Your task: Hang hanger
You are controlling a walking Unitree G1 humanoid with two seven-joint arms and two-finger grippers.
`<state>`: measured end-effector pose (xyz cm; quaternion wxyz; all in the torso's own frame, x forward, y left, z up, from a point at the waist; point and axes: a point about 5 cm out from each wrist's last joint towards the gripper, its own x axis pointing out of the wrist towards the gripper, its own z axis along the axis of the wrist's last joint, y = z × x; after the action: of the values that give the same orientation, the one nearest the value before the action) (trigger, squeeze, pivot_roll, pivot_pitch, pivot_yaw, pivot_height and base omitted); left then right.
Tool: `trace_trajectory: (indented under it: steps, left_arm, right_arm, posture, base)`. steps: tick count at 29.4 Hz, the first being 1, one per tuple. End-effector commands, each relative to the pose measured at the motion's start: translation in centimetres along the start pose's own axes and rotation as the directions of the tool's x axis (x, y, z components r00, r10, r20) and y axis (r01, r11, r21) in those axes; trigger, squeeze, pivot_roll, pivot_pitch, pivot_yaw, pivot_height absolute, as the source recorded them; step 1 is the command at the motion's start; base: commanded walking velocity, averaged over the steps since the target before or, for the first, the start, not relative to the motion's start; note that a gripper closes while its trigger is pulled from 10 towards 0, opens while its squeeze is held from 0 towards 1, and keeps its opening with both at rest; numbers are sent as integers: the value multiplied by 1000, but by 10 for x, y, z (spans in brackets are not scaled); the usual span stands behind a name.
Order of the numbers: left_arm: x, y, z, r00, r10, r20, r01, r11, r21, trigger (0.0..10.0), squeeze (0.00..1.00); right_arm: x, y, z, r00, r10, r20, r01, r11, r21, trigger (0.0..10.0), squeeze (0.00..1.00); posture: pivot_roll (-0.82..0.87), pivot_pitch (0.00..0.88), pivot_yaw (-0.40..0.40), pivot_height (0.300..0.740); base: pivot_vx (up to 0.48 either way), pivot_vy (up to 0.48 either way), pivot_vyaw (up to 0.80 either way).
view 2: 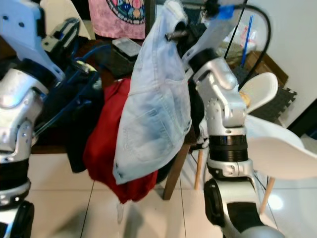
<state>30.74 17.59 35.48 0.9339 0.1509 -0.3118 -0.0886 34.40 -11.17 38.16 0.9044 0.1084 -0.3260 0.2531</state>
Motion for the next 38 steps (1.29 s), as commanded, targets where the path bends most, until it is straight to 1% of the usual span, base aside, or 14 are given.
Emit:
trace_trajectory:
  steps: [1, 4, 8, 10, 12, 15, 17, 18, 29, 30, 31, 33, 34, 38]
  left_arm:
    - [-1, -1, -1, 1000, 16, -4, -16, 1000, 8, 10000, 0]
    - [-2, -1, -3, 1000, 21, -10, -20, 1000, 8, 10000, 0]
    - [-2, -3, -3, 1000, 18, -15, -18, 1000, 0, 10000, 0]
    - [-2, -3, -3, 1000, 18, -15, -18, 1000, 0, 10000, 0]
    - [-2, -5, -4, 1000, 9, -18, -9, 1000, -10, 10000, 0]
    - [-3, -9, -8, 999, -2, -43, 1, 999, -39, 10000, 0]
    - [-3, -9, -8, 999, -2, -43, 1, 999, -39, 10000, 0]
    - [-5, -19, -16, 996, -28, -80, 23, 998, -63, 10000, 0]
    - [-9, -38, -26, 990, -67, -125, 57, 995, -85, 10000, 0]
    - [-9, -40, -26, 990, -70, -126, 59, 995, -86, 10000, 0]
    - [-9, -40, -26, 990, -70, -126, 59, 994, -87, 10000, 0]
    - [-9, -40, -26, 990, -70, -126, 59, 994, -87, 10000, 0]
    - [-8, -39, -25, 990, -67, -123, 57, 995, -84, 10000, 0]
    - [-7, -30, -22, 993, -44, -112, 38, 998, -56, 10000, 0]
  right_arm:
    - [6, 8, 0, 1000, 7, 1, -7, 999, -40, 10000, 0]
    - [2, 9, -24, 993, -31, -118, 15, 991, -136, 10000, 0]
    - [-12, 20, -57, 966, 13, -260, -54, 987, -149, 10000, 0]
    - [-12, 20, -57, 966, 13, -260, -54, 987, -149, 10000, 0]
    - [-30, 32, -84, 910, 86, -405, -168, 971, -172, 10000, 0]
    - [-44, 35, -102, 852, 101, -513, -220, 959, -176, 10000, 0]
    - [-44, 35, -102, 852, 101, -513, -220, 959, -176, 10000, 0]
    - [-57, 32, -116, 799, 81, -596, -238, 952, -190, 10000, 0]
    - [-85, 28, -139, 694, 49, -719, -286, 934, -213, 10000, 0]
    - [-89, 29, -141, 681, 57, -730, -288, 937, -197, 10000, 533]
    - [-92, 29, -141, 676, 61, -734, -281, 943, -180, 10000, 690]
    - [-92, 29, -141, 676, 61, -734, -281, 943, -180, 10000, 690]
    - [-93, 29, -140, 677, 65, -733, -276, 946, -171, 10000, 1000]
    - [-92, 22, -134, 691, 57, -721, -250, 954, -164, 10000, 1000]
  posture:
    - [195, 100, -94, 740]
    - [196, 102, -94, 740]
    - [195, 109, -91, 740]
    - [195, 109, -91, 740]
    - [191, 111, -89, 740]
    - [188, 113, -88, 740]
    - [188, 113, -88, 740]
    - [188, 113, -88, 740]
    - [185, 119, -89, 740]
    - [182, 120, -90, 740]
    - [182, 120, -90, 740]
    - [182, 120, -90, 740]
    - [181, 120, -89, 740]
    - [181, 119, -88, 740]
  base:
    - [371, 0, 0]
    - [368, 0, 0]
    - [368, 0, 0]
    - [371, 0, 0]
    - [362, 0, 0]
    - [333, 0, 0]
    - [319, 0, 0]
    - [0, 0, 0]
    - [0, 0, 0]
    - [0, 0, 0]
    - [0, 0, 0]
    - [0, 0, 0]
    - [0, 0, 0]
    - [0, 0, 0]
